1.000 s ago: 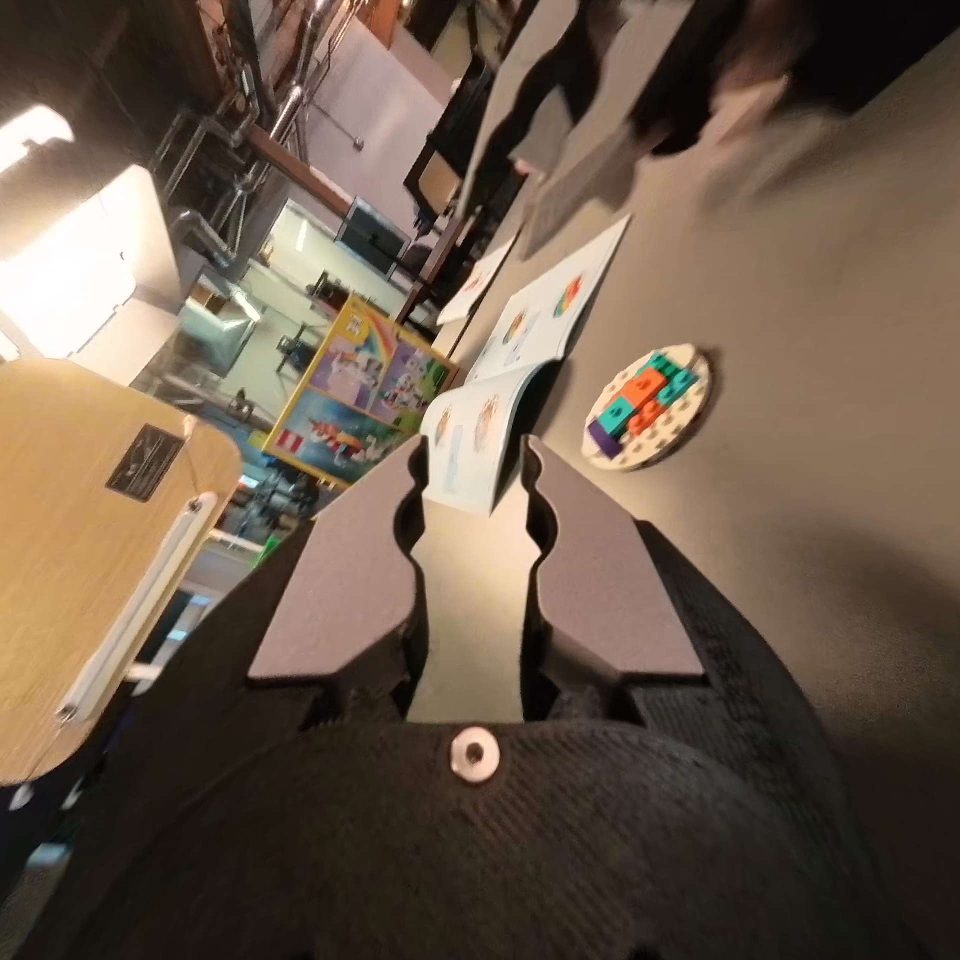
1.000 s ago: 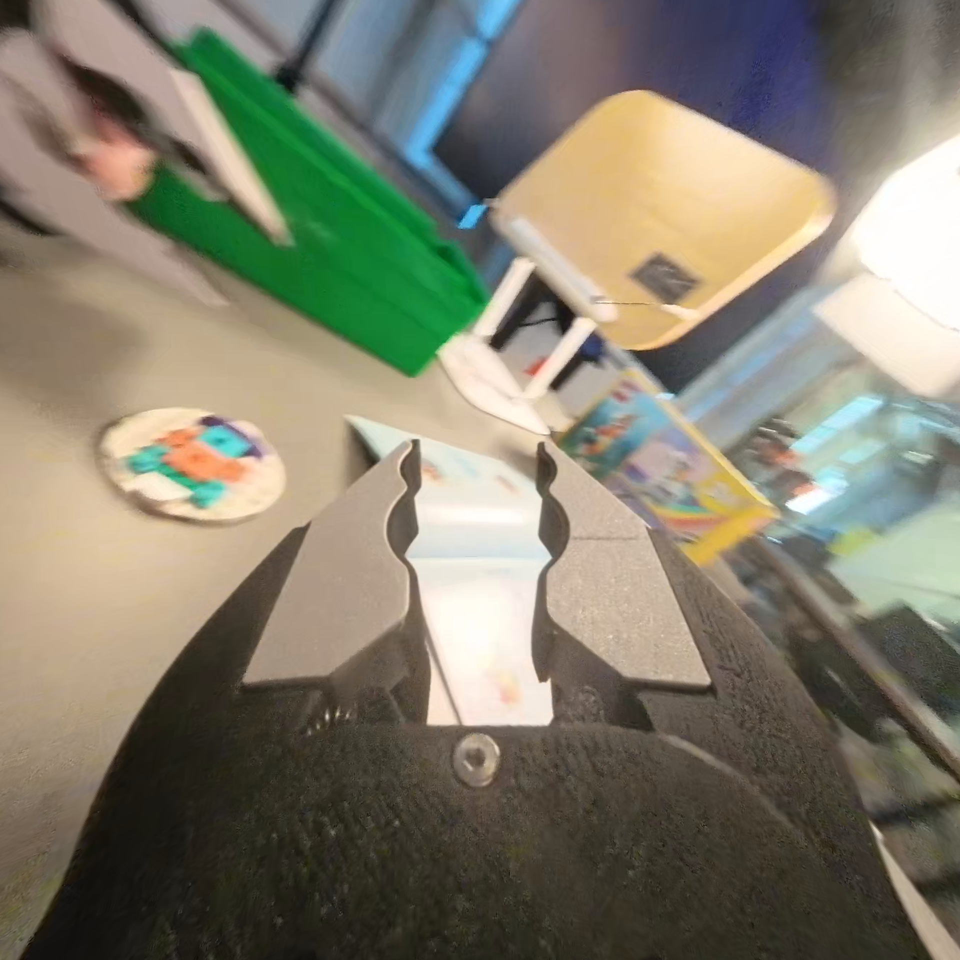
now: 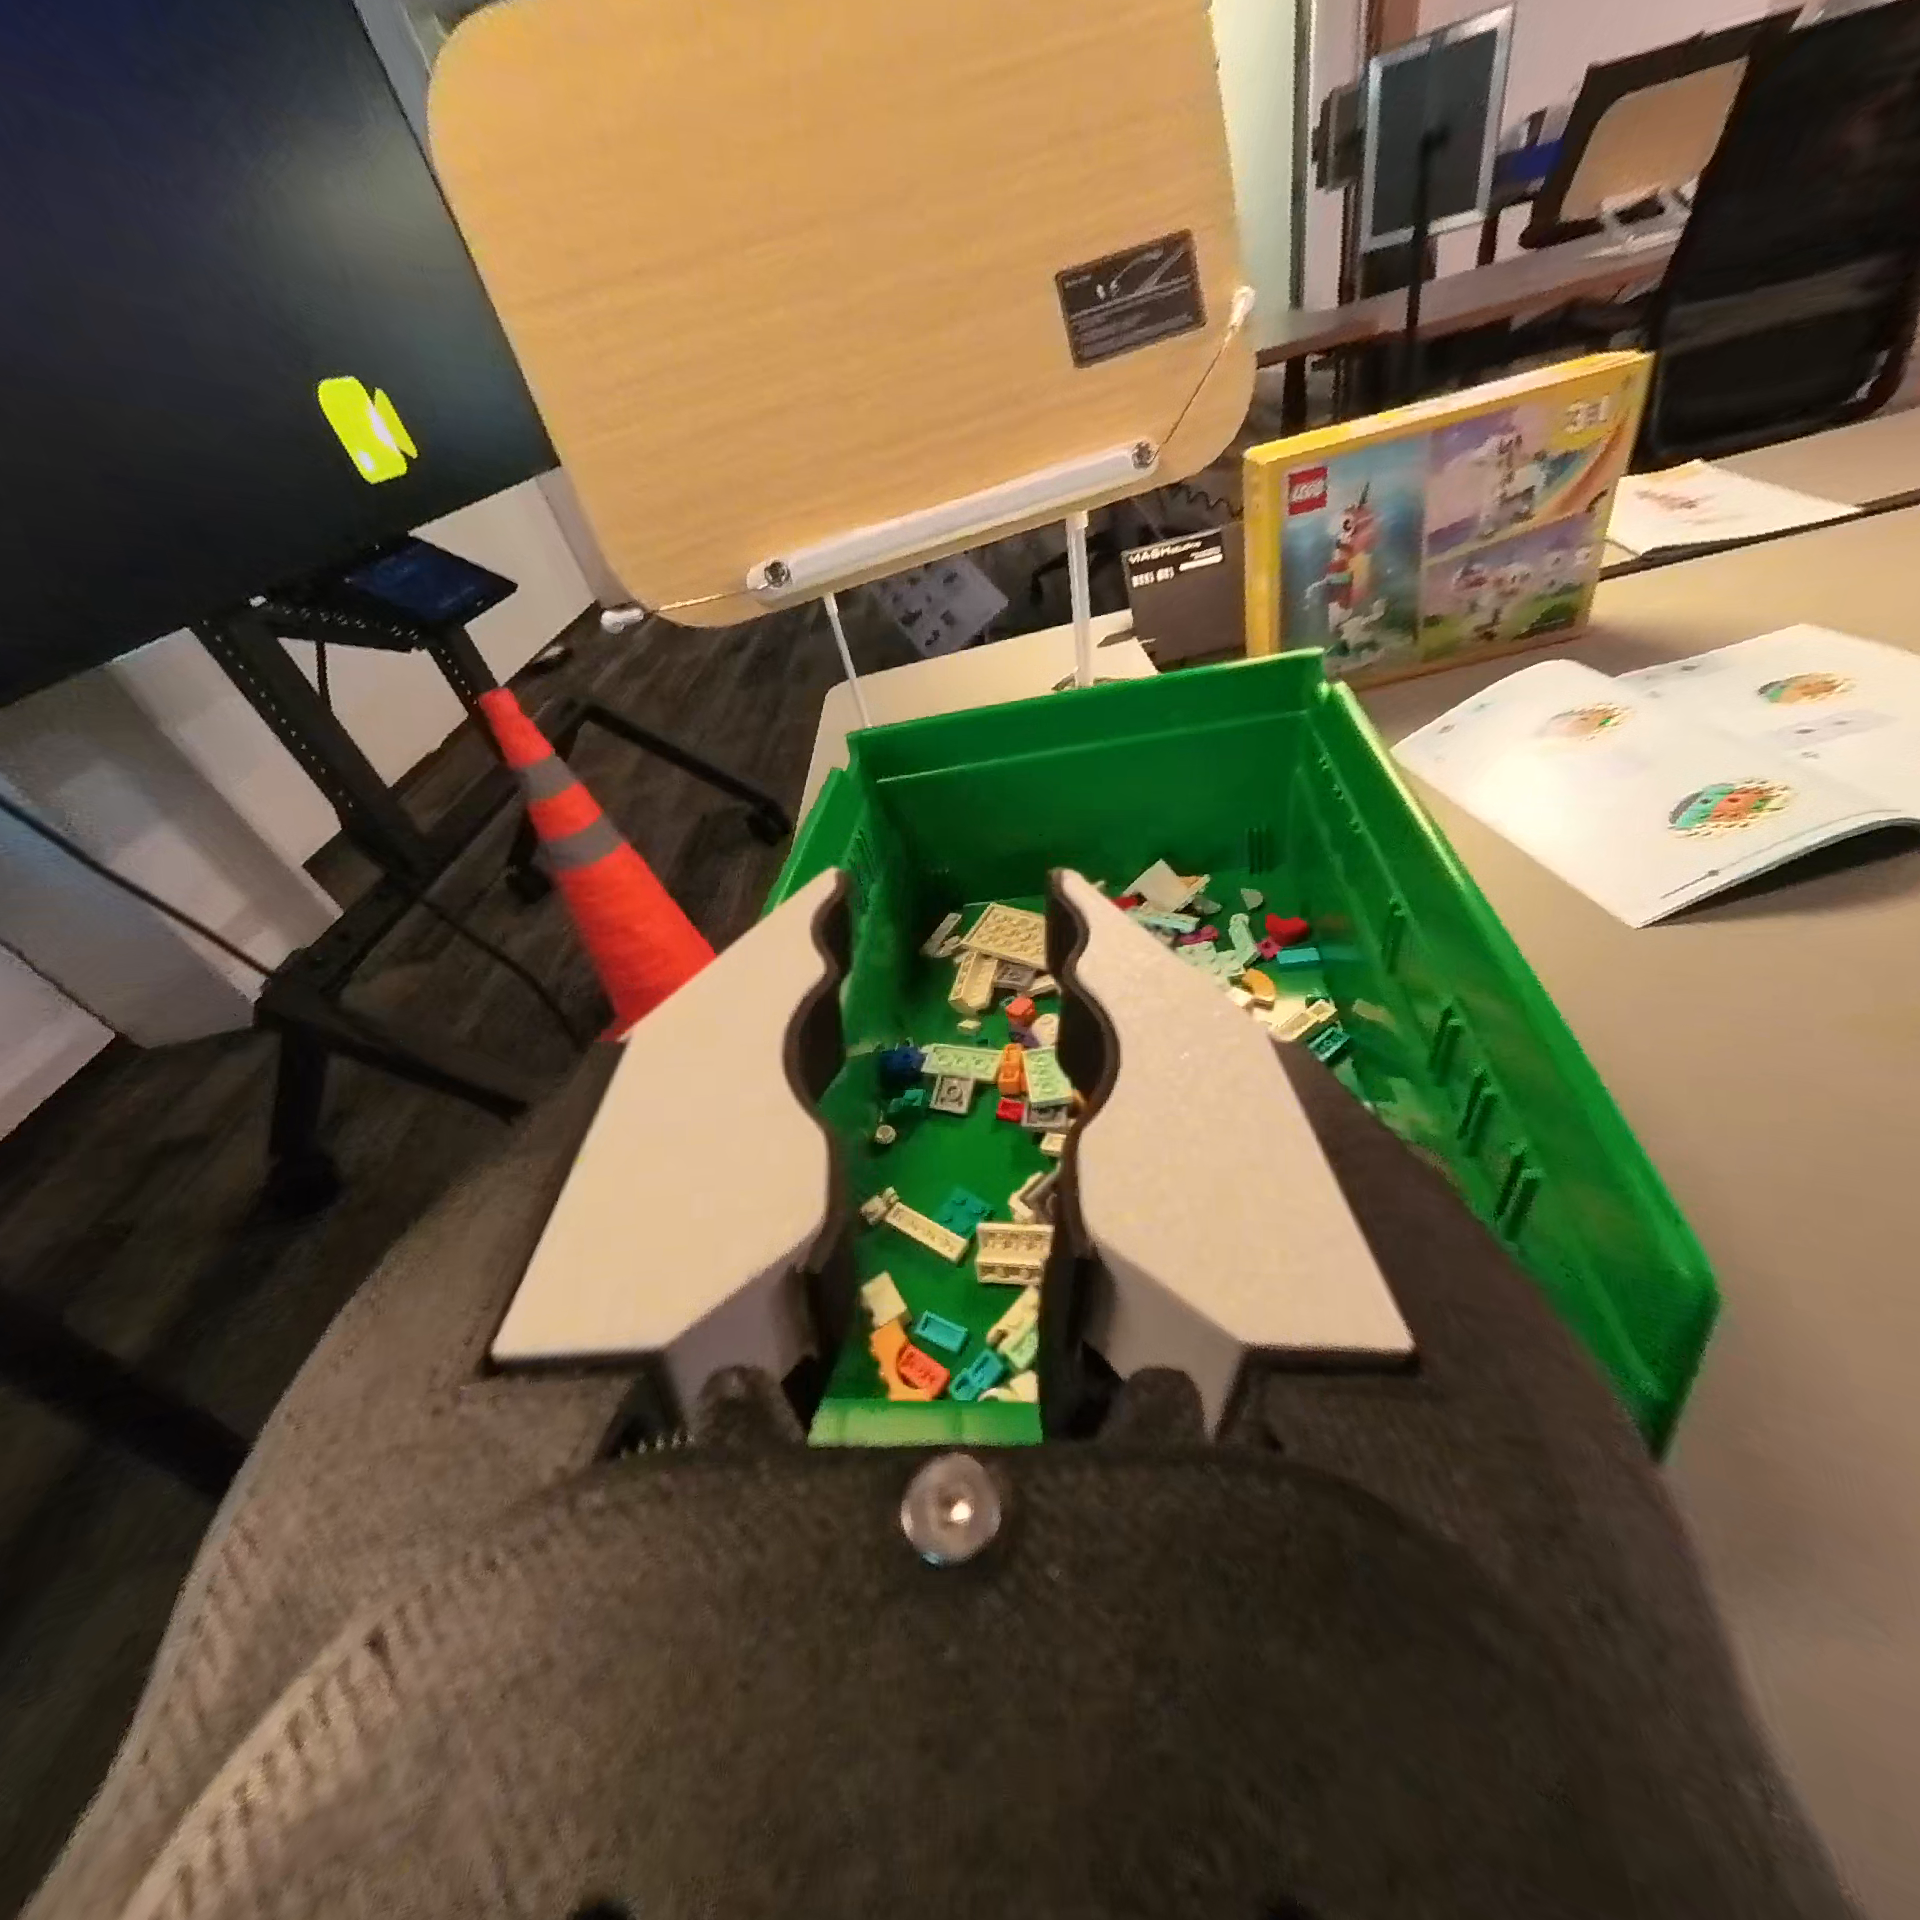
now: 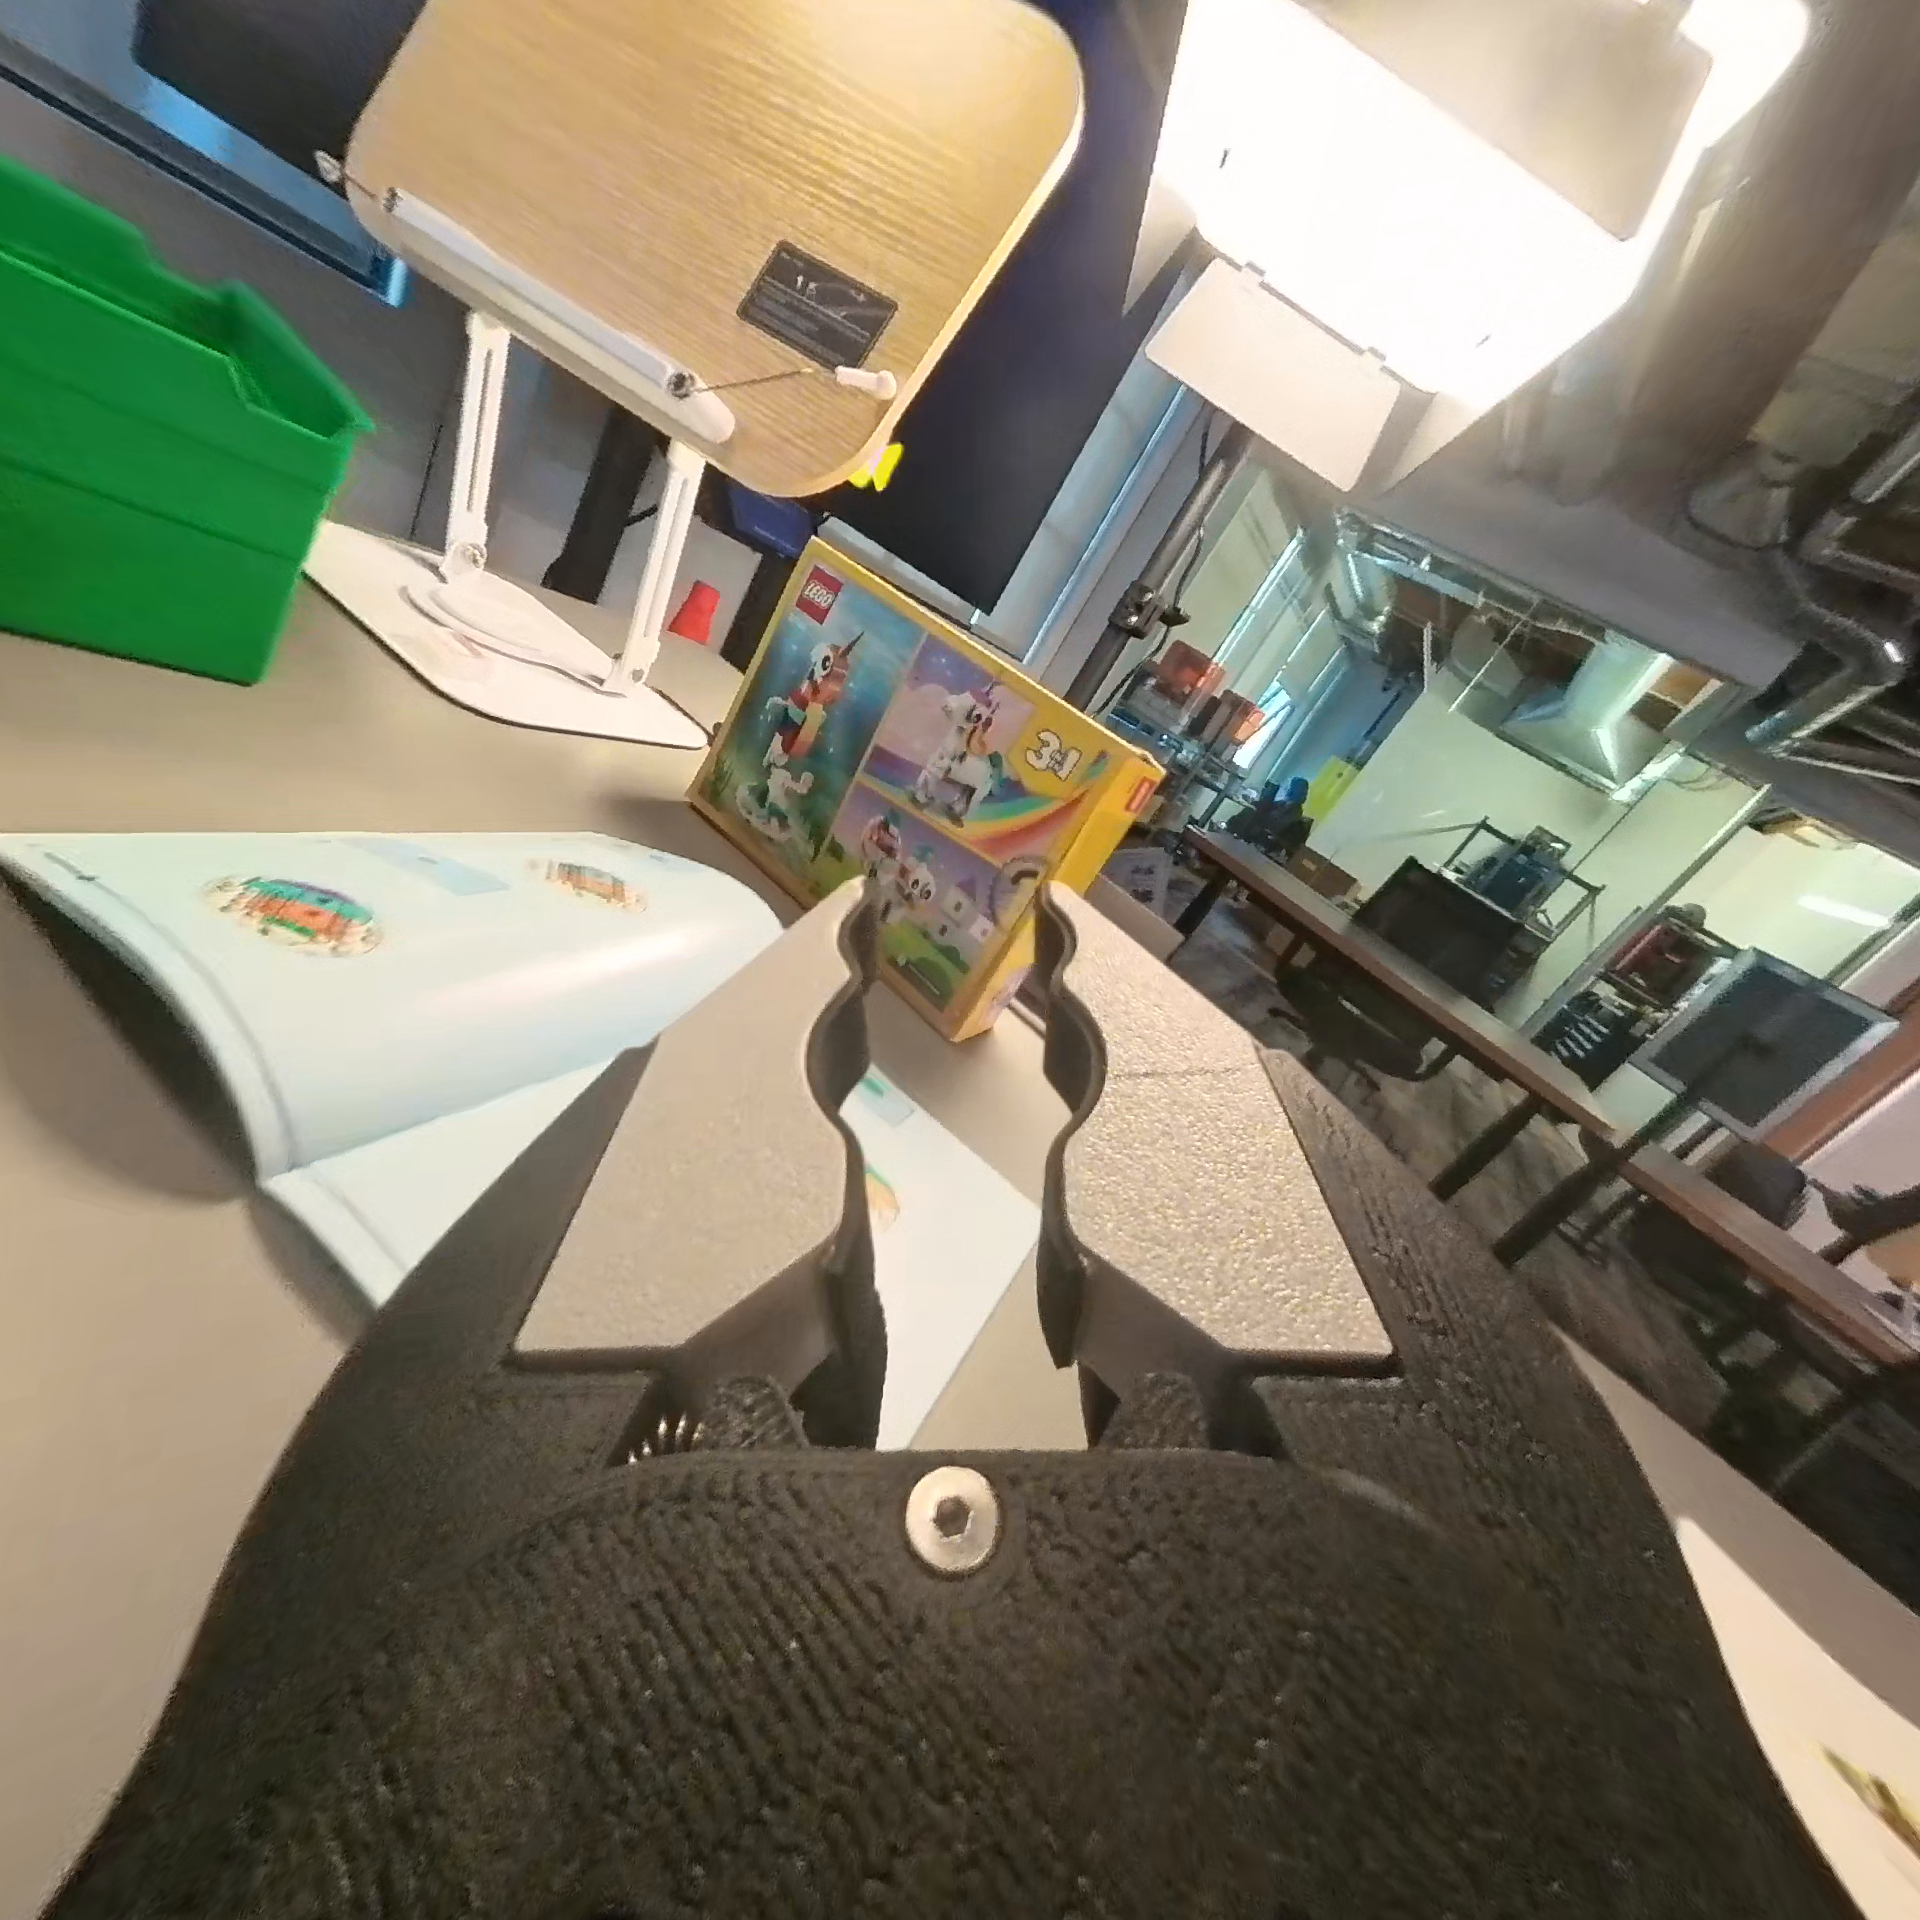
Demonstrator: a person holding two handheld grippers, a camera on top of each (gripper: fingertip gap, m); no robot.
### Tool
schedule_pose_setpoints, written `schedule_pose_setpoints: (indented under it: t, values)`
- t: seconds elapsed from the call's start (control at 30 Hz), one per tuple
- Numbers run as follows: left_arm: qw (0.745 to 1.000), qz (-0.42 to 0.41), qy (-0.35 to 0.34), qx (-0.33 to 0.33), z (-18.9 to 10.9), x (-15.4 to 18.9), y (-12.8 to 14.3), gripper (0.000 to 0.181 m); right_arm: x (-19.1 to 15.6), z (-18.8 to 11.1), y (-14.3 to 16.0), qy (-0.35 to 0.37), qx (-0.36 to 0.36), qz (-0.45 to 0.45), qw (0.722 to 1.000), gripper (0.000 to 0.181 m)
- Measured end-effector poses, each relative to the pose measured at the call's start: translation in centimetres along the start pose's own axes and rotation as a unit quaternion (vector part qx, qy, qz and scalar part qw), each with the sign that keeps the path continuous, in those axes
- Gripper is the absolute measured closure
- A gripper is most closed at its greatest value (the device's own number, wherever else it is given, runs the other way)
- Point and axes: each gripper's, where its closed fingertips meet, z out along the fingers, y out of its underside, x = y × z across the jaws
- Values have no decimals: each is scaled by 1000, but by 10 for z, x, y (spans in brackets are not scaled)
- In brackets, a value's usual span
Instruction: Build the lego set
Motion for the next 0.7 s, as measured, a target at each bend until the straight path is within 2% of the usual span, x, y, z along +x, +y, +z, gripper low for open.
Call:
schedule_pose_setpoints:
  t: [0.23, 0.5, 0.6, 0.7]
  values:
    - [999, -16, -30, -33, 3, -16, 6, 143, 17, 26, 6, 39, 5, -25, 999, 154]
    - [992, 22, -35, -121, 6, -33, 24, 142, 16, 24, -1, 47, 21, -66, 996, 158]
    - [980, 43, 33, -190, 15, -26, 36, 145, 7, 27, 1, 19, 21, -65, 998, 158]
    - [948, 67, 106, -294, 23, -15, 65, 148, 5, 29, 4, 11, 15, -63, 998, 158]
